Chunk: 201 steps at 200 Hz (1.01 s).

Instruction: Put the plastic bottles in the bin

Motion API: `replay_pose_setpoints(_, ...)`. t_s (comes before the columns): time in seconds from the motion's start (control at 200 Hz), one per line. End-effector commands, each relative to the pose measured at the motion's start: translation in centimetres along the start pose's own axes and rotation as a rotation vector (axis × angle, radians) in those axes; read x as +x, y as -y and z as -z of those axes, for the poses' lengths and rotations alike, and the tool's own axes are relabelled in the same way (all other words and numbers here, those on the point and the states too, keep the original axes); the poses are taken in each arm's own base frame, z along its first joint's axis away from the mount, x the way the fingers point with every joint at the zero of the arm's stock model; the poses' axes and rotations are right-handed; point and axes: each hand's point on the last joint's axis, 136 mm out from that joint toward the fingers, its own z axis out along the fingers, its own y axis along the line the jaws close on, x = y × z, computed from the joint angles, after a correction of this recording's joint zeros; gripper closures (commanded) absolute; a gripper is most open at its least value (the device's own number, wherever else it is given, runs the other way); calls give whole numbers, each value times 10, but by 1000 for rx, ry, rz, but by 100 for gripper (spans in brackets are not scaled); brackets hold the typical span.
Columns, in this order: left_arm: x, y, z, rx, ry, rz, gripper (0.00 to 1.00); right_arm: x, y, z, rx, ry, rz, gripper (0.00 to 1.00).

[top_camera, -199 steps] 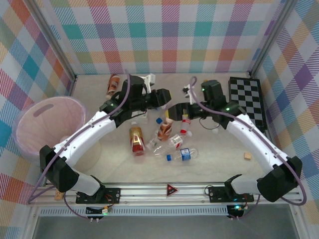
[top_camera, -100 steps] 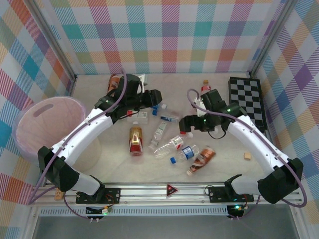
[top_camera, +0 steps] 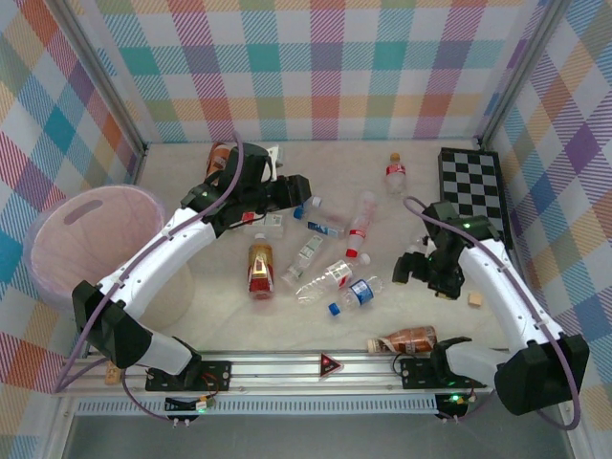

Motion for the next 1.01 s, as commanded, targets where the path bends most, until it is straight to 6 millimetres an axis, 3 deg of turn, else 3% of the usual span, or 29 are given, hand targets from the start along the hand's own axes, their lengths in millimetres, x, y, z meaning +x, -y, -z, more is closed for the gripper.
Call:
replay_pose_setpoints(0.0, 0, 2, 0, 16, -15, -31, 49, 39, 2, -3, -21, -146, -49, 14)
replay_pose_setpoints(0.205, -1, 3, 1, 30, -21, -52, 49, 95, -1, -10, 65, -324, 34, 14)
replay_pose_setpoints(0.415, -10, 0, 15, 36, 16, -49, 49, 123, -2, -31, 67, -407, -79, 12)
replay_pose_setpoints(0.635, -9, -4, 15, 38, 7, -43, 49, 125, -2, -57, 114, -474, -124, 10)
replay_pose_setpoints(1.0, -12, -12, 23, 28, 29, -33, 49, 98, -3, -93, 208, -469, -91, 9)
